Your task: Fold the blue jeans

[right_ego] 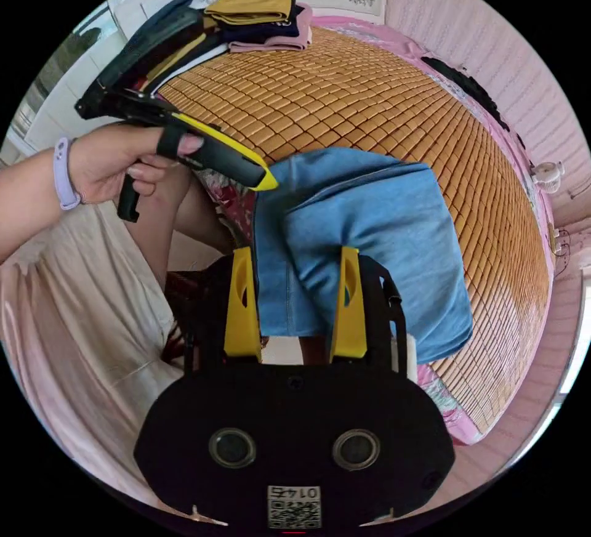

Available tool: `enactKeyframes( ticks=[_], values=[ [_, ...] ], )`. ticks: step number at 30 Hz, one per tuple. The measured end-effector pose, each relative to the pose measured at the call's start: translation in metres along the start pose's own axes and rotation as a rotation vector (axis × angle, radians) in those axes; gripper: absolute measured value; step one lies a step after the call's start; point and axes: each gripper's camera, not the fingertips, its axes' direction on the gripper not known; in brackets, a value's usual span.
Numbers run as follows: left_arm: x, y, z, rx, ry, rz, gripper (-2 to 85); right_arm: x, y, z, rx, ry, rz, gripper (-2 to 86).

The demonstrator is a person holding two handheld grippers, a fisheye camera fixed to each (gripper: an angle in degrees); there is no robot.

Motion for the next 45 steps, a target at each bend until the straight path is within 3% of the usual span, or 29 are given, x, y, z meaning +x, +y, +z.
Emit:
enactKeyframes(
  ticks=[4,6,9,12,19,23,26,32,36,41,45],
  values=[
    [-0.004,0.006,-0.035,0.073,0.034,0.035,3.4,-0.002,-0.019,0.009,-0.055,0.098,-0.024,13.9],
    [-0.008,0.011,-0.059,0.132,0.026,0.029,2.7,0.021,-0.016,-0.010,-0.018,-0.002,0.027,5.8],
    [-0.017,0.022,-0.093,0.205,0.012,0.030,3.8,0.068,-0.002,-0.037,0.046,-0.183,0.150,5.0],
    [-0.021,0.030,-0.110,0.207,-0.037,0.046,5.6,0.103,0.016,-0.063,0.130,-0.226,0.226,4.5],
    [0.004,0.011,-0.083,0.099,-0.099,0.128,11.2,0.181,0.086,-0.132,0.425,-0.366,0.480,3.6],
    [0.024,-0.013,-0.040,-0.075,-0.198,0.177,5.7,0.219,0.122,-0.175,0.548,-0.370,0.516,3.3],
    [0.026,-0.023,-0.066,-0.046,-0.201,0.201,1.6,0.251,0.144,-0.208,0.586,-0.282,0.542,3.0],
    [0.008,-0.016,-0.215,0.192,-0.142,0.229,0.6,0.309,0.201,-0.201,0.477,0.058,0.823,0.8],
    [-0.009,-0.013,-0.237,0.120,-0.338,0.213,0.6,0.306,0.200,-0.136,0.368,-0.059,0.829,2.8],
    [-0.023,-0.005,-0.232,0.054,-0.362,0.168,0.7,0.282,0.181,-0.077,0.226,-0.062,0.772,15.0],
    [-0.026,-0.001,-0.243,0.071,-0.340,0.127,0.6,0.292,0.179,-0.032,0.034,0.054,0.912,15.2]
  ],
)
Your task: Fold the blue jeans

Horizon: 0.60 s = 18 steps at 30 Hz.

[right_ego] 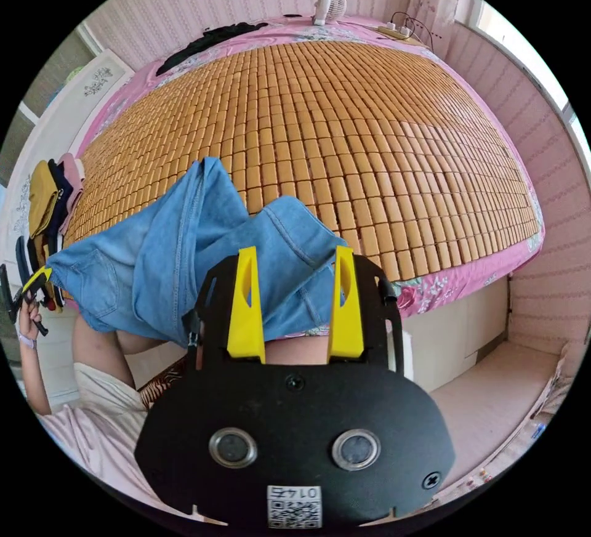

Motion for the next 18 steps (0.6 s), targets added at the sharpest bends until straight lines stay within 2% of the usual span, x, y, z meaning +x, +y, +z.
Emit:
enactKeyframes(
  ticks=[1,2,4,6,9,14,18],
  values=[
    [-0.001,0.001,-0.004,0.004,0.001,-0.007,0.5,0.001,-0.001,0.007,-0.026,0.000,0.006,14.7],
    [-0.002,0.002,-0.005,0.007,0.002,-0.009,0.4,0.001,0.000,0.018,-0.055,-0.003,-0.002,10.6],
    [-0.004,0.003,-0.016,0.023,-0.013,-0.016,0.1,-0.003,0.001,0.015,-0.030,0.033,-0.071,4.8],
    [-0.005,0.001,-0.030,0.061,-0.032,-0.016,-0.1,0.003,-0.007,0.000,-0.029,-0.014,-0.128,1.5],
    [-0.009,-0.011,-0.067,0.156,-0.081,-0.012,-0.3,0.039,-0.028,-0.050,0.106,-0.118,-0.076,0.7],
    [-0.023,-0.041,-0.146,0.317,-0.255,0.012,-0.3,0.109,-0.058,-0.134,0.296,-0.036,0.072,0.5],
    [-0.057,-0.043,-0.176,0.310,-0.289,-0.041,-0.2,0.152,-0.061,-0.144,0.271,0.015,0.160,-0.1]
  ],
)
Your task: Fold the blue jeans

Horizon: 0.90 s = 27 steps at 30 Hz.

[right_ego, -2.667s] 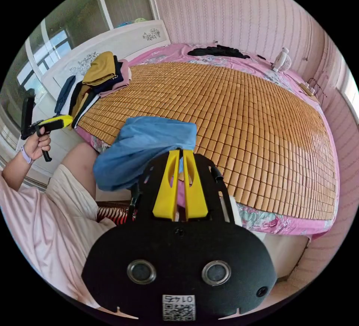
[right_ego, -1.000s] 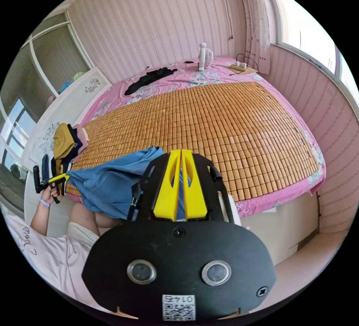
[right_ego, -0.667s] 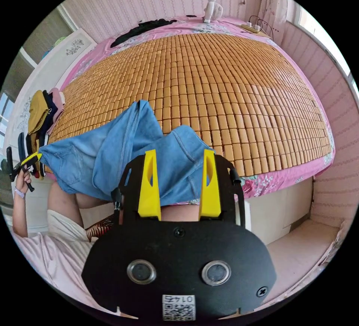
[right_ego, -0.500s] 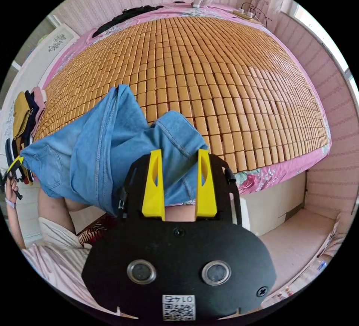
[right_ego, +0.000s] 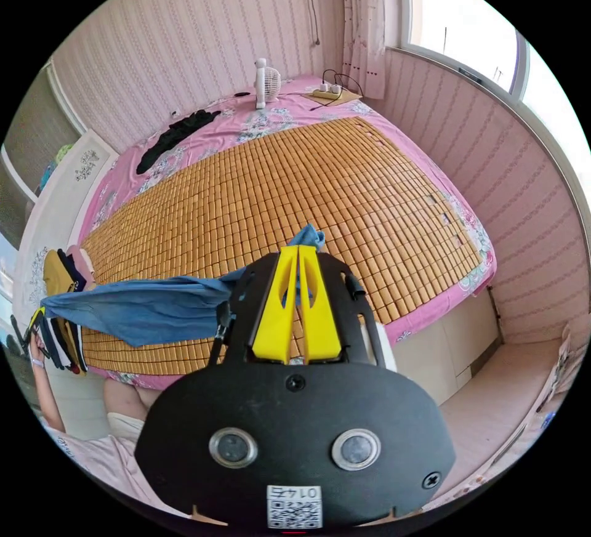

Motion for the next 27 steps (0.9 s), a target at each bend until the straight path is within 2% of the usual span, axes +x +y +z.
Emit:
enactKeyframes(
  ticks=[4,10,13,15,18,24,27],
  values=[
    [-0.017,0.021,0.004,-0.041,0.021,-0.018,-0.2,0.009,0.007,0.000,0.003,0.074,-0.058,-0.1],
    [-0.022,0.052,0.005,-0.074,0.015,-0.023,-0.2,0.012,0.036,0.033,-0.075,-0.068,-0.064,1.2],
    [-0.035,0.069,-0.003,-0.057,0.061,-0.081,-0.1,0.004,0.068,0.073,-0.162,-0.233,-0.008,4.2],
    [-0.039,0.075,-0.010,-0.037,0.063,-0.086,-0.1,-0.009,0.096,0.112,-0.234,-0.382,0.048,7.7],
    [-0.043,0.078,-0.022,-0.001,0.065,-0.086,0.0,-0.020,0.115,0.148,-0.250,-0.481,0.169,9.2],
    [-0.048,0.071,-0.023,-0.009,0.053,-0.065,-0.1,-0.015,0.124,0.170,-0.042,-0.413,0.429,7.2],
    [-0.051,0.070,-0.013,-0.012,0.073,-0.084,-0.1,-0.003,0.119,0.186,-0.079,-0.461,0.542,3.1]
  ],
)
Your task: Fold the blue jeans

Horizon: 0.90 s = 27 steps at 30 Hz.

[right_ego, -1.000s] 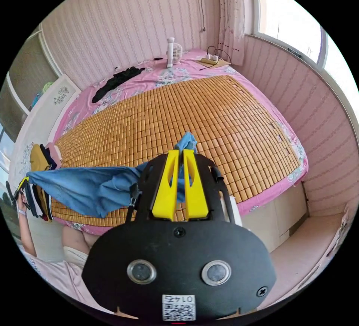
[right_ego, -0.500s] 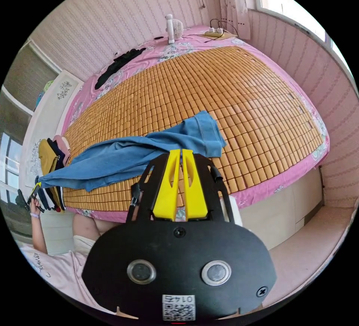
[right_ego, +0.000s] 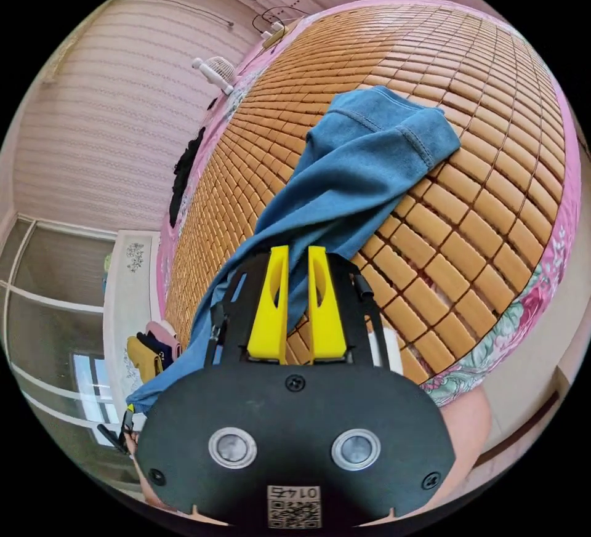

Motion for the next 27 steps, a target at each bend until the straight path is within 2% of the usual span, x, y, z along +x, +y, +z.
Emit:
enactKeyframes(
  ticks=[2,4,6,9,11,14,17,19,21,23,27],
  values=[
    [-0.001,-0.002,0.007,0.001,0.008,-0.003,-0.2,-0.001,-0.013,-0.007,-0.021,-0.039,0.013,1.6],
    [-0.003,-0.010,0.015,-0.009,-0.051,0.025,-0.3,-0.021,-0.029,-0.029,-0.030,-0.053,-0.095,1.0],
    [-0.013,-0.016,0.015,-0.013,-0.109,0.029,-0.2,-0.056,-0.038,-0.084,0.043,-0.129,-0.311,0.6],
    [-0.041,-0.003,-0.007,0.117,-0.036,-0.051,0.1,-0.067,-0.012,-0.154,0.122,-0.165,-0.507,0.4],
    [-0.051,0.026,-0.018,0.182,0.042,-0.078,0.4,-0.049,0.013,-0.176,0.114,-0.149,-0.520,0.5],
    [-0.056,0.093,-0.009,0.103,0.105,-0.109,1.8,-0.001,0.058,-0.171,0.029,0.001,-0.450,0.9],
    [-0.063,0.166,0.041,-0.150,0.130,-0.201,4.2,0.045,0.090,-0.133,-0.127,0.154,-0.302,1.7],
    [-0.070,0.210,0.077,-0.302,0.139,-0.295,3.9,0.050,0.099,-0.121,-0.156,0.266,-0.263,2.5],
    [-0.076,0.220,0.082,-0.309,0.123,-0.338,3.7,0.031,0.099,-0.125,-0.080,0.412,-0.308,4.2],
    [-0.083,0.215,0.078,-0.263,0.108,-0.358,3.2,0.003,0.094,-0.128,-0.006,0.467,-0.400,5.7],
    [-0.090,0.173,0.099,-0.196,0.116,-0.347,4.1,-0.064,0.078,-0.092,-0.001,0.428,-0.616,10.5]
  ],
)
